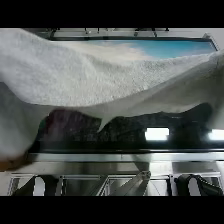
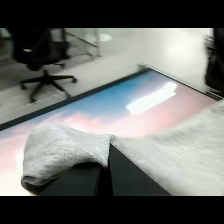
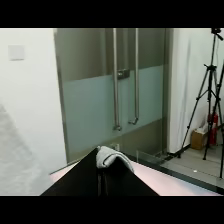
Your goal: Fold the shirts.
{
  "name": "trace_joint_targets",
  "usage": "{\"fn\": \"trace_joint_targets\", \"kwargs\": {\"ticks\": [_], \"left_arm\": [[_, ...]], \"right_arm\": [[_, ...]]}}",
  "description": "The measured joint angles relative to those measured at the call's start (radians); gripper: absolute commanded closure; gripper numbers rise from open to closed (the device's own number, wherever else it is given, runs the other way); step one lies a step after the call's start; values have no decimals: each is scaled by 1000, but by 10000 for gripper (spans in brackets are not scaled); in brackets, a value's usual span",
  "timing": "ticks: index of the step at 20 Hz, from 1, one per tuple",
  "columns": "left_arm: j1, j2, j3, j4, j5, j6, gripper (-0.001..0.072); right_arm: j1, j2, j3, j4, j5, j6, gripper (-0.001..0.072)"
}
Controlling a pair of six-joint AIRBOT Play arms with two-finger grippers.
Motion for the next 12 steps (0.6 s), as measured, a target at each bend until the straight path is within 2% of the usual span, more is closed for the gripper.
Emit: {"fn": "trace_joint_targets", "kwargs": {"ticks": [2, 4, 7, 8, 9, 10, 11, 12], "left_arm": [[14, -15, -68, -3, -10, -21, 680], [-34, -77, -177, -3, -33, -23, 679], [-190, -245, -337, 0, -132, 48, 668], [-252, -325, -375, 0, -180, 76, 462], [-304, -409, -396, 0, -220, 94, 220], [-352, -507, -403, 0, -256, 109, -11], [-386, -596, -395, 0, -274, 118, -7], [-412, -692, -371, 0, -276, 126, -7]], "right_arm": [[14, -69, 4, -17, -29, -1, 701], [79, -195, 6, -25, -61, -42, 701], [234, -450, 8, -29, -184, -151, 701], [286, -547, 14, -29, -247, -193, 701], [328, -644, 27, -27, -311, -227, 698], [356, -731, 44, -24, -359, -248, 608], [373, -811, 66, -21, -391, -254, 434], [379, -881, 93, -23, -401, -253, 304]]}}
